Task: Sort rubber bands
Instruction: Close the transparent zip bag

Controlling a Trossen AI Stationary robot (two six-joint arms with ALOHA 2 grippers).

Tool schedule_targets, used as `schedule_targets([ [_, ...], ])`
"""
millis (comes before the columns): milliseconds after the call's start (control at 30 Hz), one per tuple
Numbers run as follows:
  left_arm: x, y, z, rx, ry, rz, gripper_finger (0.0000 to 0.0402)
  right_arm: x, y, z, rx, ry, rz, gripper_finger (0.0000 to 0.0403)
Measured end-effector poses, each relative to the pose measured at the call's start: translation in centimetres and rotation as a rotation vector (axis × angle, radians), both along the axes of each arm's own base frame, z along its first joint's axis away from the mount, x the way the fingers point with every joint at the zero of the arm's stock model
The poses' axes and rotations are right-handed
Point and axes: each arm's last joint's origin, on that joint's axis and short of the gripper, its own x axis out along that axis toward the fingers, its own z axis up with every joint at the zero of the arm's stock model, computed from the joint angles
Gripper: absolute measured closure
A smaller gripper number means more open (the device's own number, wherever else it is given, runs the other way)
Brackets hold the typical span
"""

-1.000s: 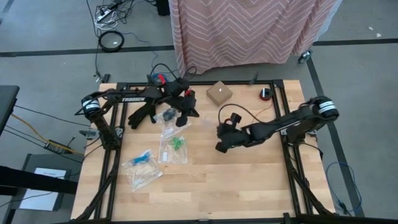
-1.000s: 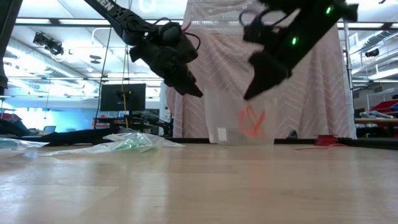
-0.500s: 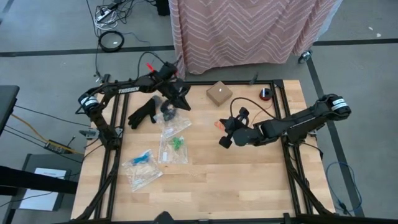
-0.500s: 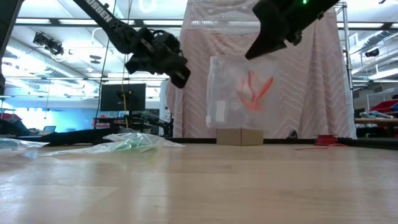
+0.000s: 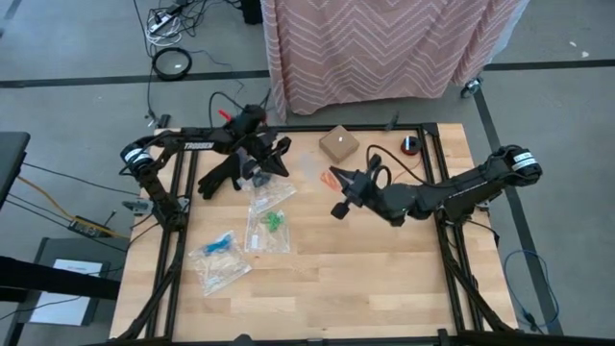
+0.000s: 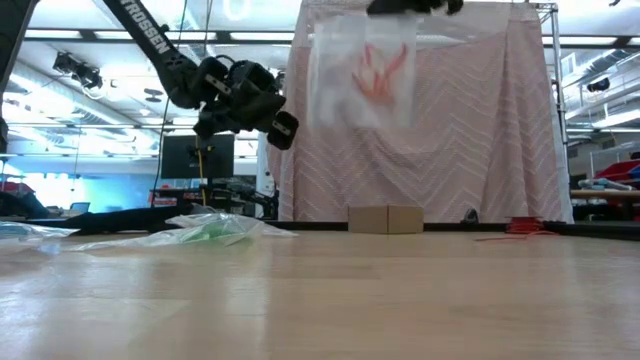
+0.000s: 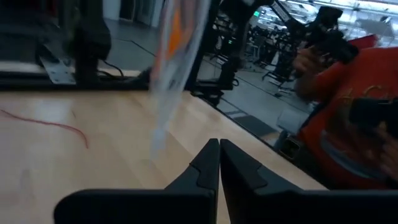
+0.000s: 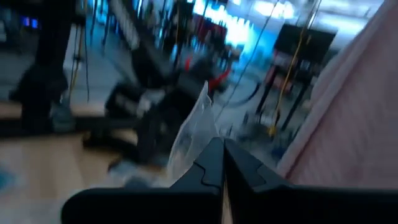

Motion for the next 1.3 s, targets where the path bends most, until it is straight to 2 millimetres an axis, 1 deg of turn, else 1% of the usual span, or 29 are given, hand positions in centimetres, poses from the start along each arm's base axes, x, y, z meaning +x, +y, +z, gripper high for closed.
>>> schedule_targets([
  [100, 0.5, -0.1, 0.6, 0.039, -0.045, 0.046, 0.0380, -0.1, 0.1, 1.4, -0.079, -0.061, -0.004, 0.0403],
  [200, 1.0, -0.3, 2.1, 0.086, -0.147, 0.161, 0.0380, -0.6, 0.2, 2.9, -0.169, -0.111, -0.022, 0.0403],
  [267, 0.7, -0.4, 3.2, 0.086, -0.244, 0.280, 0.0380, -1.0, 0.4, 3.7, -0.222, -0.142, -0.035, 0.0403],
  [333, -0.1, -0.6, 3.9, 0.060, -0.355, 0.399, 0.0380, -1.3, 0.6, 4.3, -0.268, -0.155, -0.048, 0.0403],
  [433, -1.9, -1.0, 4.0, 0.005, -0.501, 0.532, 0.0380, -1.9, 1.0, 5.0, -0.330, -0.167, -0.064, 0.0403],
  [533, -2.6, -1.1, 2.8, -0.080, -0.473, 0.648, 0.0380, -2.5, 1.3, 5.7, -0.387, -0.188, -0.084, 0.0403],
  [600, -2.5, -1.5, 2.1, -0.112, -0.445, 0.672, 0.0380, -2.8, 1.3, 6.1, -0.420, -0.215, -0.084, 0.0403],
  [733, -1.1, -3.2, 1.2, -0.152, -0.425, 0.678, 0.0380, -2.9, 1.0, 6.4, -0.460, -0.249, -0.064, 0.0403],
  [833, 0.1, -4.3, 1.8, -0.173, -0.463, 0.681, 0.0380, -2.7, 0.6, 6.5, -0.477, -0.272, -0.051, 0.0403],
  [900, 0.8, -5.1, 2.1, -0.178, -0.472, 0.652, 0.0380, -2.6, 0.2, 6.5, -0.485, -0.293, -0.039, 0.0403],
  [1033, 2.1, -6.3, 3.4, -0.178, -0.522, 0.594, 0.0380, -2.5, -0.5, 6.7, -0.521, -0.334, -0.016, 0.0403],
  [1100, 2.4, -6.6, 3.9, -0.174, -0.541, 0.582, 0.0380, -2.7, -0.7, 7.0, -0.547, -0.361, -0.024, 0.0403],
  [1200, 2.6, -6.8, 4.0, -0.166, -0.548, 0.578, 0.0380, -3.1, -0.9, 7.5, -0.592, -0.408, -0.038, 0.0403],
  [1300, 2.6, -6.6, 4.0, -0.186, -0.556, 0.627, 0.0380, -3.6, -0.8, 7.9, -0.626, -0.448, -0.015, 0.0403],
])
